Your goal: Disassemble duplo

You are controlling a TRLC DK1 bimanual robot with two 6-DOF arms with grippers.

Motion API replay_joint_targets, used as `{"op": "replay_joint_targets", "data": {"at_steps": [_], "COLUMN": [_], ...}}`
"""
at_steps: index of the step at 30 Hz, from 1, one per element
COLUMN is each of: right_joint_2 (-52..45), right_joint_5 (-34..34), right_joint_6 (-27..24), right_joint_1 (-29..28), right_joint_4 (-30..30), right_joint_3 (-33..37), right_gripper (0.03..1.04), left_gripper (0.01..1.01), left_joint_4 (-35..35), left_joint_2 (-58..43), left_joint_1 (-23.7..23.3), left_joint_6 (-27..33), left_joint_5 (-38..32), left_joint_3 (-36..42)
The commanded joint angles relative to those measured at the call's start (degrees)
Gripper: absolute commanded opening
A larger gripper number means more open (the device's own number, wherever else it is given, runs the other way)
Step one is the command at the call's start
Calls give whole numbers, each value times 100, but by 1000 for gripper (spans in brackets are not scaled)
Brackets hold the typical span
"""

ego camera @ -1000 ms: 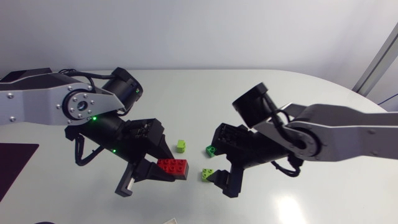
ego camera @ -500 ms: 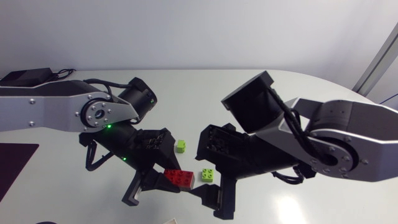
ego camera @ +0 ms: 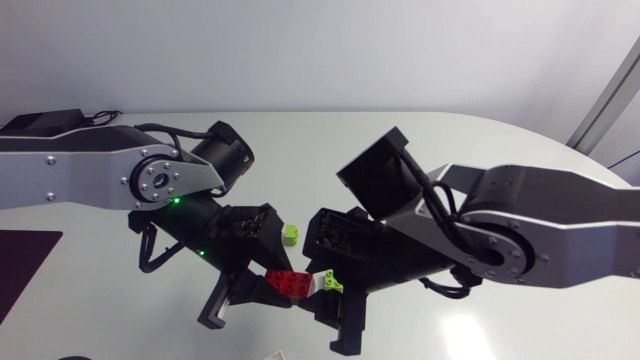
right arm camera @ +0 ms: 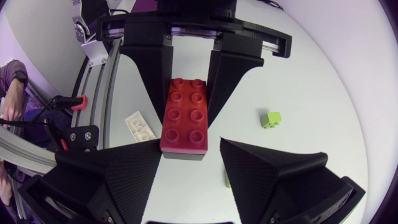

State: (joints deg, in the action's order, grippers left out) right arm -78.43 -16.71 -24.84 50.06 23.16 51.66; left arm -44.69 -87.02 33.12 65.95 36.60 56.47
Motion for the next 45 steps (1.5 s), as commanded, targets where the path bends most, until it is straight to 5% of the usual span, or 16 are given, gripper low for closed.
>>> {"op": "replay_joint_targets", "data": {"at_steps": [1,4,15,19,22,31,39,45], "right_joint_2": [-120,-172,-93,39,179,399,882,1137], "right_joint_5": [-43,-43,-184,-184,-184,-201,-605,-1098], "right_joint_6": [111,111,129,111,102,155,278,471], "right_joint_1": [47,65,91,30,3,3,-278,-621], "right_joint_4": [-75,-57,-75,-92,-92,-22,-101,-285], "right_joint_3": [160,204,46,-24,-68,-68,-147,-121], "right_gripper": [407,234,167,169,169,170,172,172], "left_gripper": [279,279,308,792,918,930,926,925], "left_joint_4": [-40,-31,-49,-49,-49,-93,-1156,-1499], "left_joint_2": [-52,-43,115,168,256,388,80,54], "left_joint_1": [54,54,80,-34,-271,-728,-1440,-1476], "left_joint_6": [-47,-47,-100,-179,-135,84,831,937], "left_joint_5": [-12,-12,-4,5,23,401,1921,2554], "left_joint_3": [136,136,101,119,31,-136,242,435]}}
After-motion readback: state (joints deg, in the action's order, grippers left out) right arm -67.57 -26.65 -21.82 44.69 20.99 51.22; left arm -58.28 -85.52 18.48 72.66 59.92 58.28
